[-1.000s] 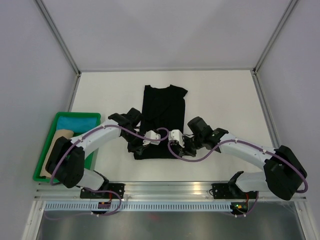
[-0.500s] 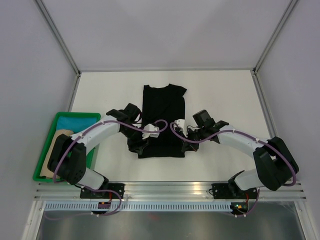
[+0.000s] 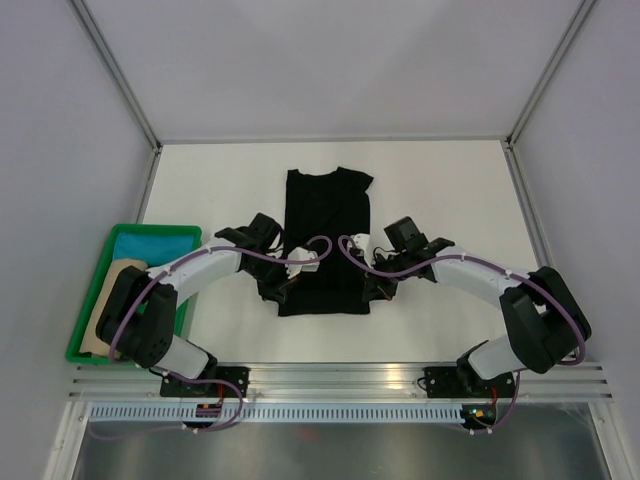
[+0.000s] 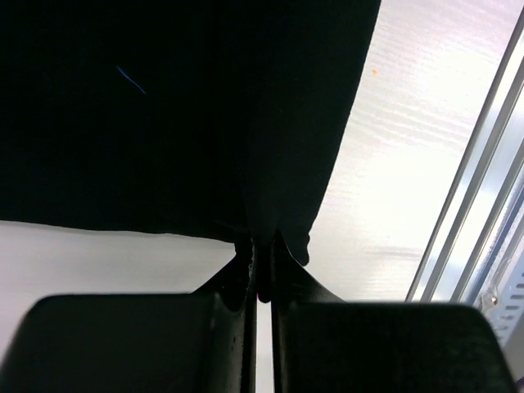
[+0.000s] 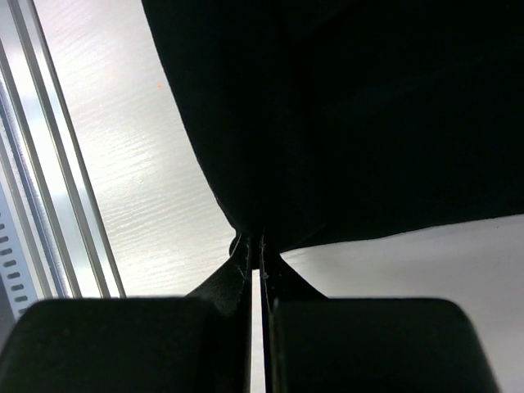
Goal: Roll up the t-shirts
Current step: Roll the tshirt
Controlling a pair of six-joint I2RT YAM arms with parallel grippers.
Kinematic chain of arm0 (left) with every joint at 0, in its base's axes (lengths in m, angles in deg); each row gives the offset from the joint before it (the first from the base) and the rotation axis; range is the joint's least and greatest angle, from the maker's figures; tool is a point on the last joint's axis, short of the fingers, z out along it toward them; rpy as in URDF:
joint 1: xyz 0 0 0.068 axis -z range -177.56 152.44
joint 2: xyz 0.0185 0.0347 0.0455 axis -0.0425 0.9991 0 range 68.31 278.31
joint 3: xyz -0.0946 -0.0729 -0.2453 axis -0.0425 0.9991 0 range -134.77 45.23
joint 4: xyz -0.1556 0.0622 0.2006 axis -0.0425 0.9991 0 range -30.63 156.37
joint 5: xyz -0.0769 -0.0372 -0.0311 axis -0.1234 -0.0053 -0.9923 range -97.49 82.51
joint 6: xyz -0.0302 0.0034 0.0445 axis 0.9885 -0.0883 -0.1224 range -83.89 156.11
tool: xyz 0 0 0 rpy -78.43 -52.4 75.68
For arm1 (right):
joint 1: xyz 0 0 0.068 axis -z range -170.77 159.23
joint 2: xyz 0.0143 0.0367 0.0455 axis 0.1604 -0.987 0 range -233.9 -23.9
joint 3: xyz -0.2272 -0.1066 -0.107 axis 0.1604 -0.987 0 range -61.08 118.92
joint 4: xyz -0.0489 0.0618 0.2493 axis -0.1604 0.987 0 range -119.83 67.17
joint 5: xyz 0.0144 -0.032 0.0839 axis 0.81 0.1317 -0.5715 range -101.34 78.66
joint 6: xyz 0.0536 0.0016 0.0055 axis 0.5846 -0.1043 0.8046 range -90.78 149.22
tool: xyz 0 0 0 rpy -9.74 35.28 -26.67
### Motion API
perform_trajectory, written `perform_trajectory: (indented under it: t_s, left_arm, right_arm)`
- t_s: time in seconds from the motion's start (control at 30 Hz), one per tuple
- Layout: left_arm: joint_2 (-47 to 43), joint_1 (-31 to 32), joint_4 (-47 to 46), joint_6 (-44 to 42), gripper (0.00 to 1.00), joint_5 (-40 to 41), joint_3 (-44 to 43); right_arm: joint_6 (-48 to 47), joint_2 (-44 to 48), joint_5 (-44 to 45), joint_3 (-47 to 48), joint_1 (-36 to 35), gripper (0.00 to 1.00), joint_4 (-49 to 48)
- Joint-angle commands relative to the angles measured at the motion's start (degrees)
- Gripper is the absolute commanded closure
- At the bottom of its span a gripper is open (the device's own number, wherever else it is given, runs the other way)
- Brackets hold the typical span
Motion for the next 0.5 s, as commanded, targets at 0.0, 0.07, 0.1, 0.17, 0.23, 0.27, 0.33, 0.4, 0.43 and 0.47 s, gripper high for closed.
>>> perform_trajectory:
  t_s: [0.0, 0.07, 0.1, 0.17, 0.23, 0.27, 0.33, 0.4, 0.43, 0.47]
  left_arm:
    - [-2.66, -0.12, -4.02, 3.14, 0.98, -2.15, -0.14]
    - [-2.22, -0.12, -4.90, 4.12, 0.98, -1.01, -0.76]
    - [-1.96, -0.21, -5.25, 4.99, 0.98, -0.66, -1.28]
    - [-0.99, -0.21, -7.01, 5.61, 0.98, 0.57, -1.29]
    - [0.67, -0.30, -7.72, 5.79, 0.98, 1.01, -1.46]
    - [1.38, -0.30, -7.63, 5.96, 0.98, 1.01, -1.90]
    - [2.70, -0.30, -7.63, 6.14, 0.98, 0.84, -2.17]
    - [2.88, -0.47, -7.72, 6.14, 0.98, 0.40, -2.43]
    - [2.97, -0.56, -7.63, 6.14, 0.98, -0.21, -2.43]
    - [2.88, -0.56, -7.72, 6.05, 0.98, -0.30, -2.52]
  right_arm:
    - [2.95, -1.13, 1.16, 2.14, 1.27, 1.00, -2.63]
    - [4.01, -1.31, 1.43, 2.31, 2.41, 1.00, -2.90]
    - [5.41, -1.31, 1.78, 2.23, 2.76, 0.99, -3.60]
    - [6.91, -1.05, 3.97, 1.88, 3.21, 0.76, -4.48]
    - [8.92, 0.52, 8.19, 0.83, 3.82, 0.68, -6.32]
    - [10.07, 1.67, 8.81, 0.04, 4.17, 0.67, -9.02]
    - [13.76, 4.05, 6.19, -2.16, 6.10, 0.61, -12.11]
    - [15.96, 7.56, 0.41, -3.83, 7.24, 0.55, -16.58]
    - [17.62, 9.05, -1.71, -5.32, 7.51, 0.53, -17.83]
    - [19.03, 9.41, -2.95, -6.20, 7.60, 0.47, -20.10]
